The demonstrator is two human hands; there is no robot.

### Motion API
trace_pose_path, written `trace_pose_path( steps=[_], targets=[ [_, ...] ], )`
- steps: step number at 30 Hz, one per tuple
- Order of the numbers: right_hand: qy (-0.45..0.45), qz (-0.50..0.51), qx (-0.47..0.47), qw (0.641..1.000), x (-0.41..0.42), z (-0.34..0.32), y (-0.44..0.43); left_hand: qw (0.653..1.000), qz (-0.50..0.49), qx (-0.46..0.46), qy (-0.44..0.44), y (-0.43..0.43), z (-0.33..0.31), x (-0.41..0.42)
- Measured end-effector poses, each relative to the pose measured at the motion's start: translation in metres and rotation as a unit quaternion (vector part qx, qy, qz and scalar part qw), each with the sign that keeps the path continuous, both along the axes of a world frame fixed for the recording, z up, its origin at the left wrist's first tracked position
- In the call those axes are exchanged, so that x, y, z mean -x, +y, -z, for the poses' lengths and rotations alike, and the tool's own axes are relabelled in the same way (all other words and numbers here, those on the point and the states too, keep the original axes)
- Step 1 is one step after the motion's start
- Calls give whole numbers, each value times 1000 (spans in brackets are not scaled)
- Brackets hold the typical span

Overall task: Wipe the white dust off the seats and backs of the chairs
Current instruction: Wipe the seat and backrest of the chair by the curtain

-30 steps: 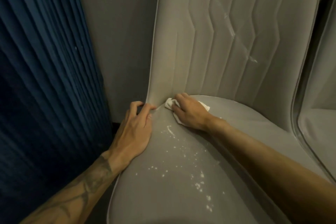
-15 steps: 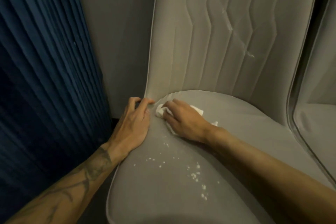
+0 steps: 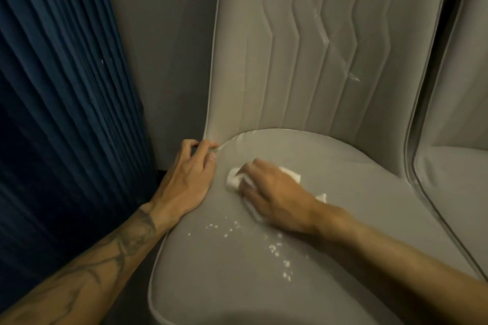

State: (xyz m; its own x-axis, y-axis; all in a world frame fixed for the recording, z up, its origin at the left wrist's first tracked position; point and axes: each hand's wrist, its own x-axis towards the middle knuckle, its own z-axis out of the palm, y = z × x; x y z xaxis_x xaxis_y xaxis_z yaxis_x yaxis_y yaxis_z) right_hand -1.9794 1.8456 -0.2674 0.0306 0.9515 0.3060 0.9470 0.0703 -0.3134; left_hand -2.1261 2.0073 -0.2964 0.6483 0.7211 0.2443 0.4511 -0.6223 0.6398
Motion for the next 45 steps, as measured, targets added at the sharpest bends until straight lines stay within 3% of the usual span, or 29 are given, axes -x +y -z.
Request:
trace_pose_path(
  steps=[2, 4, 9, 11, 13, 16, 18, 21, 23, 26, 29, 31, 36, 39, 41, 45],
  targets=[
    [-7, -69, 17, 997, 9, -3, -25, 1000, 4, -4, 0, 1, 1, 0],
    [-25, -49, 17, 998, -14, -8, -32, 1000, 4, -4, 0, 1, 2, 2],
    [-11, 206, 29, 978, -67, -11, -15, 1000, 13, -6, 11, -2, 0, 2],
    [-4, 183, 16, 983, -39, -5, -15, 1000, 9, -5, 11, -1, 1, 2],
    [1, 76, -22, 997, 0, 2, -31, 1000, 9, -8, 12, -1, 1, 1],
    [-17, -26, 5, 999, 14, -4, -56, 1000, 17, -2, 18, 0, 2, 2],
    [-41, 11, 13, 999, -12, -8, -57, 1000, 21, 0, 19, -1, 2, 2],
    [-21, 162, 13, 986, -49, -12, -50, 1000, 21, -1, 13, -2, 1, 2],
    [-22, 199, 6, 980, -37, -8, -45, 1000, 20, -3, 14, -2, 1, 2],
    [-19, 79, -33, 996, 17, 1, -52, 1000, 16, 2, 24, -1, 0, 2],
    [-21, 1, -12, 1000, 27, -5, -70, 999, 13, 9, 34, -2, -1, 1],
    [-40, 25, -8, 999, -1, -10, -76, 999, 12, 7, 33, -3, 0, 2],
    [-38, 263, -22, 964, -40, -12, -72, 999, 16, -2, 29, -3, 0, 2],
    [-40, 150, -76, 985, 21, -1, -69, 999, 13, -8, 34, -1, 1, 2],
    [-7, 65, -49, 997, 47, 2, -77, 999, 11, -9, 40, 0, 1, 2],
    [-25, 116, -28, 993, 0, -8, -90, 999, 12, -10, 41, 2, 3, 1]
  ],
)
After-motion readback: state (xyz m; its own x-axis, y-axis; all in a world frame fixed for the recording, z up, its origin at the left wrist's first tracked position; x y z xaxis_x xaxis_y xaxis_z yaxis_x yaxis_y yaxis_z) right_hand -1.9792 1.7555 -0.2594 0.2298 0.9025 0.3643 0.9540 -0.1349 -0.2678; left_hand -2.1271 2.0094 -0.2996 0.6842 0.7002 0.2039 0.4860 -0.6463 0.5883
